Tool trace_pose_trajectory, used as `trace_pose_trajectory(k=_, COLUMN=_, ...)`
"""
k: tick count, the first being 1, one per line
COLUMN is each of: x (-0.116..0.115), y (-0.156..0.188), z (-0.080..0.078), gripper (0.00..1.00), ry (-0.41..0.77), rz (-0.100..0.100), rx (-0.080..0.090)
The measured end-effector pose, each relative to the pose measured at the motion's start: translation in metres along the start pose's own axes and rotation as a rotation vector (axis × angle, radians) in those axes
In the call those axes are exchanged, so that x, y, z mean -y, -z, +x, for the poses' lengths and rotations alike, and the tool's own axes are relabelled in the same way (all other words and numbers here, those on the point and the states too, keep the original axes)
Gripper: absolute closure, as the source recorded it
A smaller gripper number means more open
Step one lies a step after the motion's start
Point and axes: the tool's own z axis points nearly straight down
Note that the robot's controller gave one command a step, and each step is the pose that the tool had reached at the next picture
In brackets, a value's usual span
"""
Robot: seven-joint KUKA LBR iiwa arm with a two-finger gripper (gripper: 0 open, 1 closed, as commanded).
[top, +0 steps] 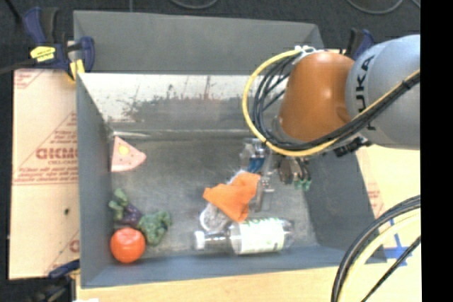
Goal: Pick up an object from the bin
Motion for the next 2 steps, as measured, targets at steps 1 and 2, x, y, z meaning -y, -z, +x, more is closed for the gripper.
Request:
trace_pose_trajectory(k=1, x=0.0, y=0.004, z=-0.002, gripper=0.0, ry=0.0, rz=0.0, rx=0.008)
trace_pose_trajectory(k=2, x=0.001, y=-0.047, z=-0.011, gripper=0.0, ry=0.097, rz=0.001, rx=0.009)
